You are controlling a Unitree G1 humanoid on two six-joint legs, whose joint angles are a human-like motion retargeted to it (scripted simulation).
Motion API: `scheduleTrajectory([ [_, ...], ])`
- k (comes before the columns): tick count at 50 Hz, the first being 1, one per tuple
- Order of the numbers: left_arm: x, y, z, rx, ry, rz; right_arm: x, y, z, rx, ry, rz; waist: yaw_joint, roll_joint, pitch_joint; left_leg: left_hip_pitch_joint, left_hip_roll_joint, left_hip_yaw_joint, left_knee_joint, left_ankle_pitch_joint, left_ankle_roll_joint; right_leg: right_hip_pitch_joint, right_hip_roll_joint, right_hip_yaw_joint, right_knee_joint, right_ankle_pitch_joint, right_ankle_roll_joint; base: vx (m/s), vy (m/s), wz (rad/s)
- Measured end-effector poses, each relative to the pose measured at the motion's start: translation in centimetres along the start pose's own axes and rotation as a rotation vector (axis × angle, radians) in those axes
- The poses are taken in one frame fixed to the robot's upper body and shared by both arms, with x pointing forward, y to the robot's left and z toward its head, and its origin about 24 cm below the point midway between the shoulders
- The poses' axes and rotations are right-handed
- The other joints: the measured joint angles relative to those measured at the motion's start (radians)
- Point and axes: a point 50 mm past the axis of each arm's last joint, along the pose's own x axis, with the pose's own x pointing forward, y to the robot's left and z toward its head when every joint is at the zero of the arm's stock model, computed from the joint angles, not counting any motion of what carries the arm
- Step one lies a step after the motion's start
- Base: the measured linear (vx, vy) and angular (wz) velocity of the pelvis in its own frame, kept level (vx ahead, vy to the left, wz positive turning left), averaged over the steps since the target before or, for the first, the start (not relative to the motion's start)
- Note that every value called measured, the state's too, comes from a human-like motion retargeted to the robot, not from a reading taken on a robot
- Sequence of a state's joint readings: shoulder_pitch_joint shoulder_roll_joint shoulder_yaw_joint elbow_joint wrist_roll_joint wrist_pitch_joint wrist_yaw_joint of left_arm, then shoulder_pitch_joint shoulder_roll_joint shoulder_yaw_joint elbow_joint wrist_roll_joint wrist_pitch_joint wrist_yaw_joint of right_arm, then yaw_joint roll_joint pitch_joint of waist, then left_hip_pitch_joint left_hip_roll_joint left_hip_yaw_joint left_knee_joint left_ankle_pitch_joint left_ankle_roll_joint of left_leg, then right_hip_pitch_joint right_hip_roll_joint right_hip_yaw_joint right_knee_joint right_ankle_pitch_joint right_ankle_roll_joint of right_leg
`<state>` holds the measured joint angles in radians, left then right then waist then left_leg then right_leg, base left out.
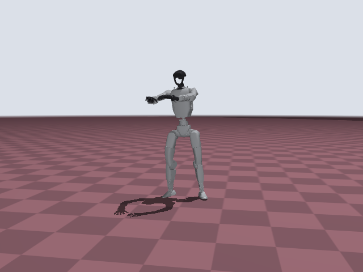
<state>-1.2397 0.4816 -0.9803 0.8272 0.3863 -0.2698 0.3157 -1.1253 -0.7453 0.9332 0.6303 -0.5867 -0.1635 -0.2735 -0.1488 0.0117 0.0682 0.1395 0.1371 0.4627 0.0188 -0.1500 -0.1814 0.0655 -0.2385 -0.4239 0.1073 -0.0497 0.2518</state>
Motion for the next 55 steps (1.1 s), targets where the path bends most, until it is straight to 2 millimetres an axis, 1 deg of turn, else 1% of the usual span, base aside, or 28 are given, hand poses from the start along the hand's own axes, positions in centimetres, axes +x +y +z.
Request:
scheduleTrajectory([
  [7, -2.8, -1.0, -4.0, 0.005, 0.139, -0.054, -0.9, 0.7, -0.9, 0.000, 0.025, 0.034, 0.028, -0.012, -0.004, 0.006, 0.002, -0.004, 0.002, -0.004, -0.001, 0.006, 0.000, -0.004, 0.006, -0.001, -0.003, 0.00, 0.00, 0.00],
  [13, -6.2, -1.1, -7.2, -0.027, 0.251, -0.056, -1.7, 1.2, -1.6, 0.014, 0.047, 0.055, 0.060, -0.033, -0.009, 0.013, 0.003, -0.005, 0.001, -0.008, -0.005, 0.013, 0.000, -0.007, 0.010, 0.000, -0.005, 0.00, 0.00, 0.00],
  [20, -10.9, -0.5, -10.8, -0.003, 0.385, -0.064, -2.8, 2.0, -2.6, 0.039, 0.098, 0.080, 0.117, -0.063, -0.016, 0.023, 0.003, -0.001, -0.001, -0.016, -0.006, 0.018, 0.000, -0.004, 0.010, 0.004, -0.003, 0.00, 0.00, 0.00],
  [24, -13.6, 0.3, -12.8, 0.078, 0.462, -0.090, -3.5, 2.6, -3.3, 0.066, 0.147, 0.059, 0.153, -0.081, -0.015, 0.030, 0.002, 0.001, -0.003, -0.022, -0.004, 0.022, -0.001, -0.002, 0.010, 0.005, 0.000, 0.00, 0.00, 0.00],
  [27, -15.5, 1.2, -14.1, 0.147, 0.505, -0.114, -3.9, 3.3, -3.7, 0.011, 0.167, 0.055, 0.178, -0.097, -0.011, 0.035, 0.000, 0.001, -0.005, -0.024, 0.000, 0.026, -0.002, -0.001, 0.010, 0.006, -0.003, 0.00, 0.00, 0.00],
  [28, -16.0, 1.4, -14.4, 0.149, 0.518, -0.124, -4.1, 3.6, -3.8, -0.027, 0.165, 0.075, 0.186, -0.100, -0.012, 0.035, -0.001, 0.001, -0.006, -0.024, 0.002, 0.026, -0.002, -0.002, 0.009, 0.007, -0.005, 0.00, 0.00, 0.00],
  [29, -16.4, 1.4, -14.7, 0.143, 0.539, -0.131, -4.2, 3.6, -3.7, 0.009, 0.161, 0.092, 0.195, -0.104, -0.014, 0.035, -0.001, 0.001, -0.006, -0.024, -0.001, 0.026, -0.002, -0.002, 0.009, 0.008, -0.003, 0.00, 0.00, 0.00],
  [30, -16.9, 1.3, -15.0, 0.133, 0.564, -0.136, -4.3, 3.5, -3.5, 0.084, 0.155, 0.107, 0.205, -0.107, -0.017, 0.034, -0.001, 0.002, -0.006, -0.026, -0.006, 0.026, -0.002, -0.001, 0.008, 0.008, 0.001, 0.00, 0.00, 0.00],
  [32, -17.9, 2.0, -15.6, 0.204, 0.573, -0.154, -4.5, 3.9, -3.8, 0.040, 0.182, 0.077, 0.219, -0.112, -0.013, 0.036, -0.003, 0.001, -0.007, -0.027, -0.001, 0.028, -0.003, -0.002, 0.007, 0.009, -0.002, 0.00, 0.00, 0.00],
  [33, -18.2, 2.1, -15.7, 0.205, 0.581, -0.161, -4.6, 4.1, -3.9, -0.001, 0.177, 0.093, 0.226, -0.115, -0.013, 0.036, -0.003, 0.000, -0.007, -0.026, 0.001, 0.028, -0.004, -0.002, 0.006, 0.010, -0.004, 0.00, 0.00, 0.00],
  [35, -18.9, 2.1, -16.2, 0.181, 0.623, -0.169, -4.8, 4.1, -3.5, 0.085, 0.155, 0.140, 0.242, -0.121, -0.018, 0.034, -0.003, 0.001, -0.007, -0.028, -0.006, 0.027, -0.003, -0.003, 0.005, 0.011, 0.001, 0.00, 0.00, 0.00],
  [37, -19.8, 2.8, -16.6, 0.260, 0.625, -0.184, -4.9, 4.3, -3.8, 0.063, 0.191, 0.086, 0.251, -0.124, -0.013, 0.036, -0.005, -0.001, -0.007, -0.030, 0.000, 0.031, -0.005, -0.004, 0.004, 0.011, 0.000, 0.00, 0.00, 0.00],
  [38, -20.1, 3.0, -16.7, 0.267, 0.631, -0.190, -5.0, 4.5, -3.9, 0.022, 0.185, 0.098, 0.256, -0.128, -0.013, 0.036, -0.006, -0.002, -0.007, -0.029, 0.002, 0.031, -0.005, -0.005, 0.003, 0.012, -0.003, 0.00, 0.00, 0.00],
  [39, -20.3, 3.0, -16.8, 0.263, 0.640, -0.194, -5.0, 4.5, -3.8, 0.022, 0.178, 0.109, 0.261, -0.129, -0.013, 0.036, -0.006, -0.002, -0.008, -0.029, 0.001, 0.030, -0.005, -0.005, 0.003, 0.012, -0.003, 0.00, 0.00, 0.00],
  [40, -20.4, 3.0, -16.9, 0.254, 0.650, -0.196, -5.0, 4.5, -3.6, 0.041, 0.170, 0.120, 0.264, -0.129, -0.014, 0.035, -0.006, -0.002, -0.007, -0.029, -0.001, 0.030, -0.005, -0.005, 0.003, 0.012, -0.002, 0.00, 0.00, 0.00],
  [42, -21.3, 3.4, -17.4, 0.316, 0.664, -0.216, -5.0, 4.3, -3.6, 0.106, 0.188, 0.075, 0.271, -0.130, -0.013, 0.036, -0.007, -0.003, -0.007, -0.031, -0.002, 0.032, -0.006, -0.006, 0.003, 0.011, 0.003, 0.00, 0.00, 0.00],
  [48, -23.2, 3.7, -18.2, 0.354, 0.725, -0.239, -5.3, 4.1, -3.5, 0.127, 0.182, 0.061, 0.279, -0.126, -0.015, 0.035, -0.007, -0.003, -0.008, -0.031, -0.003, 0.032, -0.007, -0.006, 0.002, 0.012, 0.003, 0.00, 0.00, 0.00],
  [52, -24.0, 3.7, -18.5, 0.316, 0.775, -0.211, -5.7, 3.9, -3.9, 0.140, 0.186, 0.070, 0.279, -0.115, -0.016, 0.034, -0.007, -0.001, -0.008, -0.030, -0.005, 0.030, -0.006, -0.006, 0.002, 0.012, 0.004, 0.00, 0.00, 0.00],
  [55, -23.8, 3.8, -18.4, 0.280, 0.782, -0.141, -6.1, 3.8, -4.3, 0.139, 0.202, 0.072, 0.274, -0.104, -0.016, 0.034, -0.007, -0.001, -0.008, -0.029, -0.005, 0.030, -0.006, -0.006, 0.002, 0.011, 0.004, 0.00, 0.00, 0.00],
])
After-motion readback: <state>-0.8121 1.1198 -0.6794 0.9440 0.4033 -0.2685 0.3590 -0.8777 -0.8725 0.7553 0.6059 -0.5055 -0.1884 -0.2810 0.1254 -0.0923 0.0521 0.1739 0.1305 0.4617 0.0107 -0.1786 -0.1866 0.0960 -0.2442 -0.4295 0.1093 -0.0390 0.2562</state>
